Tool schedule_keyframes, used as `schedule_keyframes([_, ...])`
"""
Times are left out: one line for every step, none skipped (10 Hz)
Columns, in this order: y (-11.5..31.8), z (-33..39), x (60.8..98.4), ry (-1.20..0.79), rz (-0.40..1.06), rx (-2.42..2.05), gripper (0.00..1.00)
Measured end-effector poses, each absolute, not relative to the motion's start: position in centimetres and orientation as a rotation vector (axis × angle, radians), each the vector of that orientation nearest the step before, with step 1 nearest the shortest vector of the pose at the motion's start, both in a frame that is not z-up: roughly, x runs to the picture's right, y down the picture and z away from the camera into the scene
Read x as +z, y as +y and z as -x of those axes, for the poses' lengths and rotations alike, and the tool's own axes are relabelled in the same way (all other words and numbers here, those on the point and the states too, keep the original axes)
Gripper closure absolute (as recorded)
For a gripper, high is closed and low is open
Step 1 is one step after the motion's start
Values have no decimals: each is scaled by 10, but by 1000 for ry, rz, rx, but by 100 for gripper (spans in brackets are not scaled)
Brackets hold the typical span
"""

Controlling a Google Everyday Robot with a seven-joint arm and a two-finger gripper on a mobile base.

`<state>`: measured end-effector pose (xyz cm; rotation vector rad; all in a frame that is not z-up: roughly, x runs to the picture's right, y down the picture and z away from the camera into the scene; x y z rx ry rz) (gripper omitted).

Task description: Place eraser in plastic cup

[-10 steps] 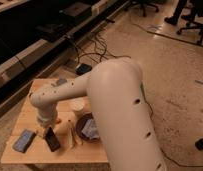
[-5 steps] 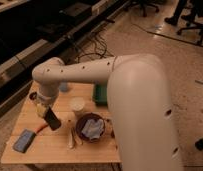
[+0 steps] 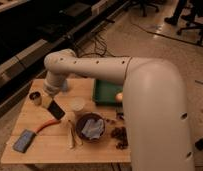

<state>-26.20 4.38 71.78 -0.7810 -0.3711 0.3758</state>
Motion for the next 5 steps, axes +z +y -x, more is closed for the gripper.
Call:
schedule_keyframes([44, 262, 718, -372, 781, 375, 100])
schedule_keyframes([44, 263, 718, -372, 781, 375, 100])
schedule_keyframes([45, 264, 717, -373, 782, 372, 100])
schedule_keyframes([45, 264, 718, -372, 784, 373, 100])
schedule_keyframes([45, 264, 718, -373, 784, 372, 100])
